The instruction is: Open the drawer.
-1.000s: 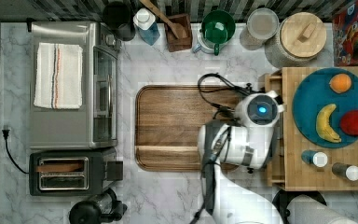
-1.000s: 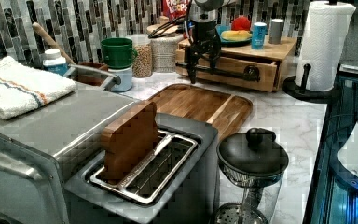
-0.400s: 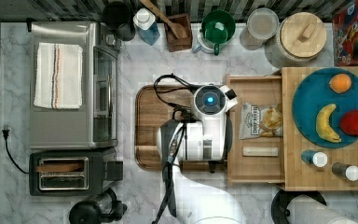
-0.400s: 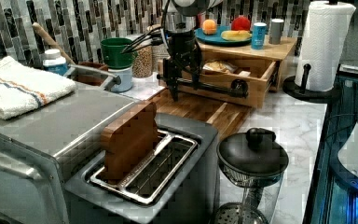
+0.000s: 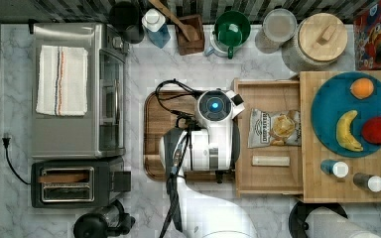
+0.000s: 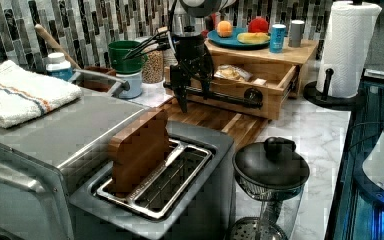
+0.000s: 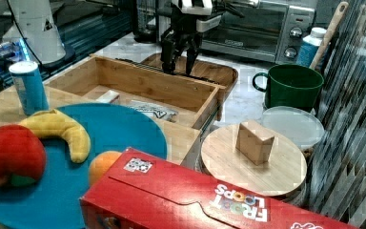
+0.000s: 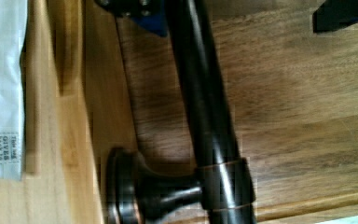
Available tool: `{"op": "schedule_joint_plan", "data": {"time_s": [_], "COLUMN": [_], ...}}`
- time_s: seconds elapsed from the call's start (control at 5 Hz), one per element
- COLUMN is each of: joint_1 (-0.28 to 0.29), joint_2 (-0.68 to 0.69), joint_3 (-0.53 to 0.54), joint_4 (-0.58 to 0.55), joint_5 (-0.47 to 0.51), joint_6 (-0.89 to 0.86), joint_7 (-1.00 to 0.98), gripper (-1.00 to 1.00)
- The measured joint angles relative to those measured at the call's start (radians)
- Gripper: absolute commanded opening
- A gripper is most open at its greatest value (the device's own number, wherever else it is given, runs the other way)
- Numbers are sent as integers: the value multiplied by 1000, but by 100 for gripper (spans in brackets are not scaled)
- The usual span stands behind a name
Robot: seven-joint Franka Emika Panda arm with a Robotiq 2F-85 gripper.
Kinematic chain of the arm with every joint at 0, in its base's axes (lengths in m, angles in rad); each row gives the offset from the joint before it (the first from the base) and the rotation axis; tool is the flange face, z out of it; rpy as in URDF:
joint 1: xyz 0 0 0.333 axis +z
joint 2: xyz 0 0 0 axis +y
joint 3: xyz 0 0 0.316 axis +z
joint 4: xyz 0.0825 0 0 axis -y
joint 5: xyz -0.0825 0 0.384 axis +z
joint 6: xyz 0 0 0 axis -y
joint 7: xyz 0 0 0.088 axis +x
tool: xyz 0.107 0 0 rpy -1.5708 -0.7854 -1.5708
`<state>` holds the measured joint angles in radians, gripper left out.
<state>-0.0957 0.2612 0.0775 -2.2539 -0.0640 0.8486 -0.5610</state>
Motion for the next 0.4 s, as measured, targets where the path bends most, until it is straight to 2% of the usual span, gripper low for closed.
{"op": "schedule_joint_plan", "data": {"time_s": [0.4], "joint_1": [-16], "joint_2": [-7], "joint_3": [-6], "joint_4": [0], "joint_5": [72], "joint_6": [1], "joint_7": [1], "gripper": [100]}}
